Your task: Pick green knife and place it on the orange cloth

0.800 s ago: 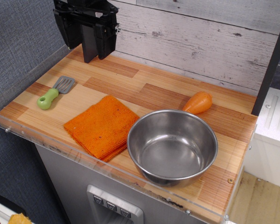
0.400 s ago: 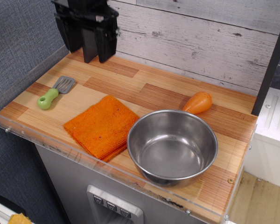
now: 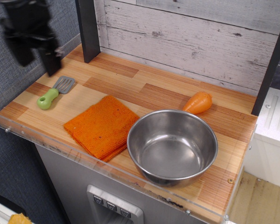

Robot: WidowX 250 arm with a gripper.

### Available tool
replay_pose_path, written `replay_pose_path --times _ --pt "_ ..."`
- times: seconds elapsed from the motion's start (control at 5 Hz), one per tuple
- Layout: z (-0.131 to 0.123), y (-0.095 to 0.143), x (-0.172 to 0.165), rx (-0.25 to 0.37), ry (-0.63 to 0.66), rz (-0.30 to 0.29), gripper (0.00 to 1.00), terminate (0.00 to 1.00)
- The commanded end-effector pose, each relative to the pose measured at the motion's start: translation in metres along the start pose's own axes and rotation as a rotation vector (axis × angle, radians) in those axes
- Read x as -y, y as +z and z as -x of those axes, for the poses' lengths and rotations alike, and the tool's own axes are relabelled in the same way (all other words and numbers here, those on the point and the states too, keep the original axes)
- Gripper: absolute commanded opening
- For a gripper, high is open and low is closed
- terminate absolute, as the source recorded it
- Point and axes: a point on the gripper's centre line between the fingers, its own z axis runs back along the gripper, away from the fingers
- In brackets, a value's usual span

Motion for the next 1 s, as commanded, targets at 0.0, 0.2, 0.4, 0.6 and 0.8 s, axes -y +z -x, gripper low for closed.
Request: replay_pose_path --times 0.0,0.2,0.4,0.6,0.8 --pt "0.016 -0.028 -0.057 -0.031 0.106 -0.116 1.0 0.0" --pt "0.01 -0.051 -0.057 -0.049 0.133 -0.082 1.0 0.0" --pt "0.001 -0.056 -0.052 -0.027 0.129 -0.046 1.0 0.0" --pt "-0.006 -0.053 -0.045 -0.018 0.112 -0.06 1.0 0.0" --pt "-0.013 -0.051 -0.039 -0.021 0.089 -0.074 1.0 0.0"
